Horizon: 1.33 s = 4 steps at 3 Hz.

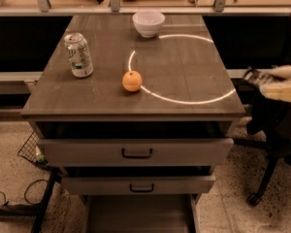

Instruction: Place rxbar chocolate into bottom drawer

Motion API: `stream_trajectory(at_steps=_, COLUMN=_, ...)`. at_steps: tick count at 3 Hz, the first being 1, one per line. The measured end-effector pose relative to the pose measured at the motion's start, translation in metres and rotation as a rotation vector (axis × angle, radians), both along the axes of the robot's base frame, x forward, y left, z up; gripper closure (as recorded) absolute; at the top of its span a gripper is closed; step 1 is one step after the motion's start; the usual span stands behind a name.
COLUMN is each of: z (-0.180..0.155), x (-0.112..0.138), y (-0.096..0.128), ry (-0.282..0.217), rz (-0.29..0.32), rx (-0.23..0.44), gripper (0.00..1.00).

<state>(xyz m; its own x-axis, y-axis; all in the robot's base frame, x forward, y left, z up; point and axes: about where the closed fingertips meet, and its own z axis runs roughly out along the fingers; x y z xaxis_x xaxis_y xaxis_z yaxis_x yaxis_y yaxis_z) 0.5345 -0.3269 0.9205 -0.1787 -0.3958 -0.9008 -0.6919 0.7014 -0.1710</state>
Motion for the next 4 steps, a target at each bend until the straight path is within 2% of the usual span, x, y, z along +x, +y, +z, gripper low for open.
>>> stream_trajectory(at_steps=1, z=-0.042, x=-0.063, y=-0.047, ry=0.050, rz=-0.012, rx=-0.004, gripper=1.00)
stream_trajectory(at_steps=2, z=-0.094, x=-0.126, y=-0.092, ry=0.120, rz=-0.035, rx=0.048, gripper=1.00)
stream_trajectory(at_steps=3, z=-0.132, x=-0.149, y=-0.112, ry=0.169, rz=-0.046, rx=0.089, gripper=1.00)
stream_trajectory(at_steps=4, z=-0.132, x=-0.149, y=-0.112, ry=0.169, rz=-0.046, rx=0.089, gripper=1.00)
